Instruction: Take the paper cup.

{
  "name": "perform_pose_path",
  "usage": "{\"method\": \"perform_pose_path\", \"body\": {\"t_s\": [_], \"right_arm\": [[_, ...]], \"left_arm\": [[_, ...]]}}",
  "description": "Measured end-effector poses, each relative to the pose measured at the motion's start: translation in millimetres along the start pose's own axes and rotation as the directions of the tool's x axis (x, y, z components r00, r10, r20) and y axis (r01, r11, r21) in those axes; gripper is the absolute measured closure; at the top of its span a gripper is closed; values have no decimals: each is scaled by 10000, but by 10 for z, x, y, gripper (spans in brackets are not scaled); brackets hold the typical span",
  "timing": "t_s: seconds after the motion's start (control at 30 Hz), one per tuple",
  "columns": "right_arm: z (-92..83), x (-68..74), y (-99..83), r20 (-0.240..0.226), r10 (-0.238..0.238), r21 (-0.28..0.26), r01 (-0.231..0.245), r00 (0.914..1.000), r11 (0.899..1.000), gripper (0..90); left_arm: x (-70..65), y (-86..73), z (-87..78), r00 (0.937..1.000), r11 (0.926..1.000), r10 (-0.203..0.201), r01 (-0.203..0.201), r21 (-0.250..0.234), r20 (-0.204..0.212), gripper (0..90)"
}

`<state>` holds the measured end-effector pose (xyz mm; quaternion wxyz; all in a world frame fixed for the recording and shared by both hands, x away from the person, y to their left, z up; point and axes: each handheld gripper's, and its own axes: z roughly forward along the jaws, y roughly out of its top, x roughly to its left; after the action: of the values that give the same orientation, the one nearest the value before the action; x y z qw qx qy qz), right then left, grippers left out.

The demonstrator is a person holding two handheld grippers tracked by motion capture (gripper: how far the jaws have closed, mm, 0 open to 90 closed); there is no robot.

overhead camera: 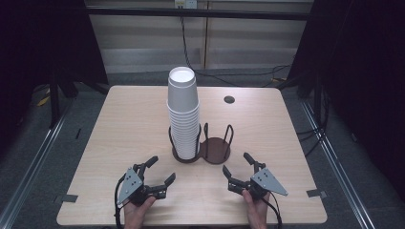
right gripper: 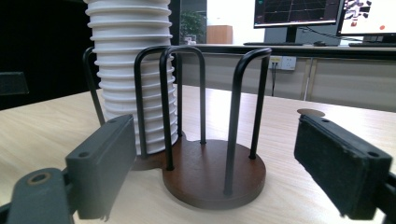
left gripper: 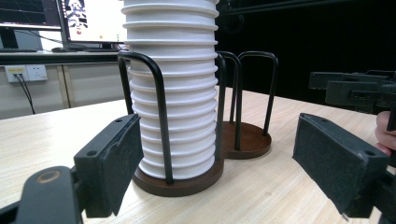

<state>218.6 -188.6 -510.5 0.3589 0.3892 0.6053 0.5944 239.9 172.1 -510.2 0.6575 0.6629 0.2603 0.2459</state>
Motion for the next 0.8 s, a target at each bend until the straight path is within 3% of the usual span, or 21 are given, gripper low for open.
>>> {"method": "perform_pose_path", "body": {"t_s": [0.1, 0.23, 0.37, 0.7, 0.8], "right_arm": [[-10, -11, 0, -110, 40, -3, -40, 9999, 10000, 124], [-14, -18, 3, 118, 145, 60, -145, 9998, 9999, 124], [0, -9, 9, 3, -26, 234, 26, 10000, 9997, 127], [87, 13, 50, -206, -219, 1423, 246, 9995, 9895, 163], [84, -8, 65, -570, 175, 1512, -87, 9982, 9885, 195]], "left_arm": [[7, 2, -2, 9999, 9999, 112, -112, 7, 52, 155], [8, 2, -1, 9999, 9999, 116, -116, 3, 69, 155], [7, 2, 0, 9999, 10000, 80, -80, -13, 106, 155], [7, 3, -1, 9999, 10000, 81, -81, -8, 136, 155], [10, 3, -4, 9998, 9999, 105, -105, 4, 167, 155]]}}
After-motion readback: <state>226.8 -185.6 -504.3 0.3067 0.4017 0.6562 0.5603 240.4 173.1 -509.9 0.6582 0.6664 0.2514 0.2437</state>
